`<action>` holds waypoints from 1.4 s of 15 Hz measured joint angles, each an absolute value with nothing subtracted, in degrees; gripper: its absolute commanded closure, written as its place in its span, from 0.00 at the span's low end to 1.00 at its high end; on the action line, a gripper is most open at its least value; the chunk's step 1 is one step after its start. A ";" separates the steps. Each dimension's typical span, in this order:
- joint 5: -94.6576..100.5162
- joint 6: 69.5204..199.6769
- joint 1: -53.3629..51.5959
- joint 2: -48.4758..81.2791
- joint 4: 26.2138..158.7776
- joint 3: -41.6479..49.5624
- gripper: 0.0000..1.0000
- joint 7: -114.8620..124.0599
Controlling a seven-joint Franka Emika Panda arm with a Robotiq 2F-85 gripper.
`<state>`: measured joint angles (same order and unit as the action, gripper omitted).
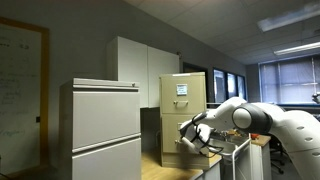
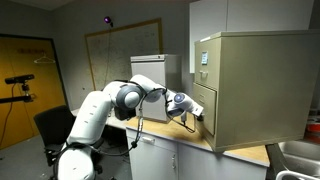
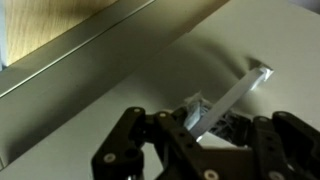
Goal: Open the bottom drawer of the right cabinet
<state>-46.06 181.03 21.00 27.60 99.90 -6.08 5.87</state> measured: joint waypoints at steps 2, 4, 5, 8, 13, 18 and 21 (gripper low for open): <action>-45.82 179.94 18.86 25.15 102.94 -3.96 0.99 6.14; -45.09 177.94 16.65 22.14 106.51 -1.87 0.99 6.52; -44.58 177.40 15.62 20.63 108.45 -1.08 0.99 6.80; -44.33 177.67 13.84 15.96 114.81 -0.95 0.99 6.79; -44.92 180.46 13.50 8.41 125.40 -4.59 0.99 6.55; -46.30 182.78 12.77 0.81 135.43 -8.60 0.99 6.65; -47.75 183.50 11.21 -3.95 141.13 -10.38 0.99 6.81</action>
